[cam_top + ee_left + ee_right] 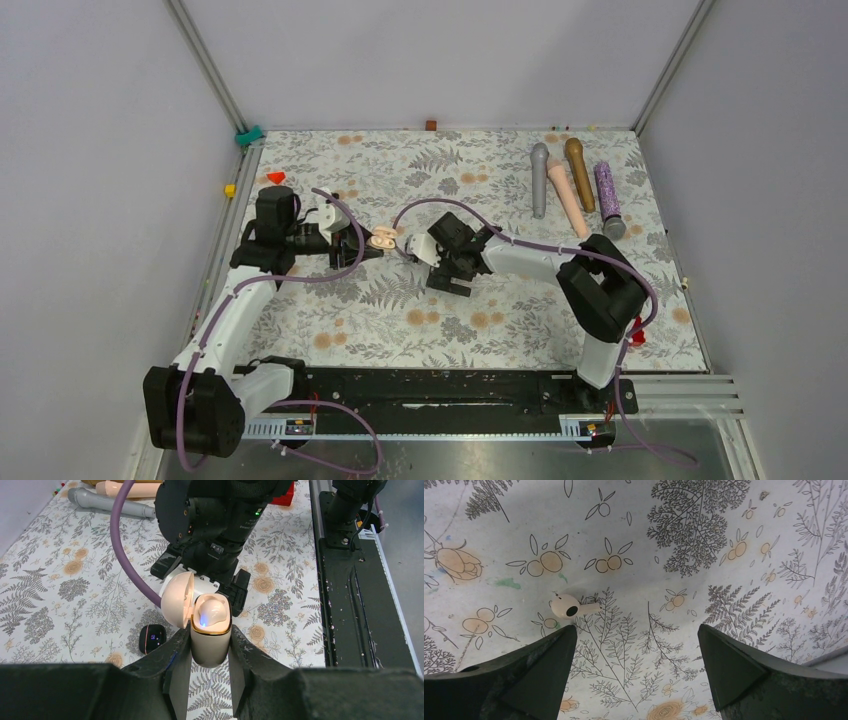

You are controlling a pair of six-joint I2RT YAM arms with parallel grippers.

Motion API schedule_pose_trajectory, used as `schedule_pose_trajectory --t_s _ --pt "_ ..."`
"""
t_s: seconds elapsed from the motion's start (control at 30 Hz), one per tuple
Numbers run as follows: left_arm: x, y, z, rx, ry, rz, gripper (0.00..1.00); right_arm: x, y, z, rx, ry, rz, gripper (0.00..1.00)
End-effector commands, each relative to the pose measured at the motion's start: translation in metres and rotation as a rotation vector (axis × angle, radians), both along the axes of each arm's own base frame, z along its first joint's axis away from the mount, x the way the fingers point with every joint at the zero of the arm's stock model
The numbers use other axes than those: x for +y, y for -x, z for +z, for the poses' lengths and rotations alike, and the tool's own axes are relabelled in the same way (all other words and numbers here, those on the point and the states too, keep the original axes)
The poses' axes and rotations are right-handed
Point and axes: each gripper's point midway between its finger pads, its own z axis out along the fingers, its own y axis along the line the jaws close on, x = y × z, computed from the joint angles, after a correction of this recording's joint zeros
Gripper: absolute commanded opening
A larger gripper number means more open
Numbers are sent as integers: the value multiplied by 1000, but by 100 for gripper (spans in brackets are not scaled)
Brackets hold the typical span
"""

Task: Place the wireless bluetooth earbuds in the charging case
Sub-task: Pick up the earbud from the center of the board.

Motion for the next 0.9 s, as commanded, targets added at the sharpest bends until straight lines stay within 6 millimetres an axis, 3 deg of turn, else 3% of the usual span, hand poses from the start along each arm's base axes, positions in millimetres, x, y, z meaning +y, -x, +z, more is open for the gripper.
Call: schedule_pose_trajectory --t_s 0.0,0.07,0.23,0.43,0.7,0.87 --pt "0 0 7 -41 21 -19 0 8 -3 5 6 -5 9 100" --pt "1 0 6 -41 21 -18 0 7 -2 3 8 3 3 100" --pt "1 0 5 -40 22 -21 0 2 -24 -4 -78 64 -43 99" --pt "2 0 5 -42 24 -22 0 12 -34 -1 -100 44 -53 100" --pt "1 1 3 -37 25 -27 0 41 -21 16 -5 -109 -37 99" --pt "1 1 3 -37 26 -29 0 49 -13 36 11 -183 -18 99"
